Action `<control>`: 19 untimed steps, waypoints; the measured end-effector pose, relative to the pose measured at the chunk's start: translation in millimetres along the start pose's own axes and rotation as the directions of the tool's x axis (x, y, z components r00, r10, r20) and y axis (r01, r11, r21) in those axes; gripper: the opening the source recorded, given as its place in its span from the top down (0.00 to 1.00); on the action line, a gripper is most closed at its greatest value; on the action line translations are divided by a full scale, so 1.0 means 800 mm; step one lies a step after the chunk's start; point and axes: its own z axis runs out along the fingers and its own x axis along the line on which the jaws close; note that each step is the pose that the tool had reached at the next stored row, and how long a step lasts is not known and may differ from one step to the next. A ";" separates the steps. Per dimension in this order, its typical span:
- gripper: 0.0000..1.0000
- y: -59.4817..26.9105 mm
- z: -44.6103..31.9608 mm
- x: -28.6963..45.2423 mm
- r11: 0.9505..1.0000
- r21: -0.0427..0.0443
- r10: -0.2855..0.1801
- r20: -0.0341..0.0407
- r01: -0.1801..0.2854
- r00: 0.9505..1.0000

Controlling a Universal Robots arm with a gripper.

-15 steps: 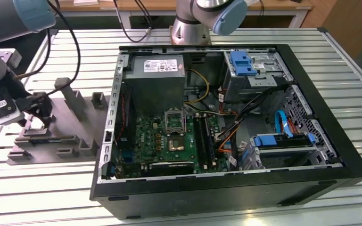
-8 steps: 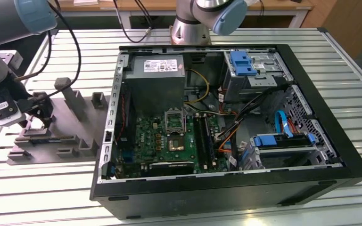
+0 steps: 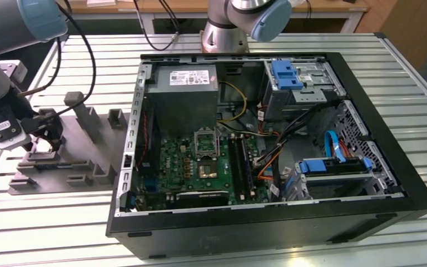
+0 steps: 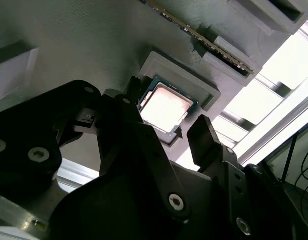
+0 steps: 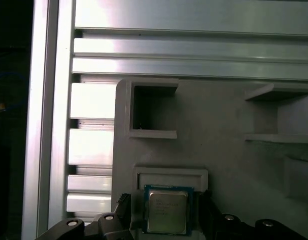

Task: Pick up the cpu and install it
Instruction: 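Pick up the cpu and move it towards the insertion slot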

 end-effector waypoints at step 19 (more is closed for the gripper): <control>0.35 0.002 0.0008 0.0038 1.000 0.000 0.002 0.000 -0.002 1.000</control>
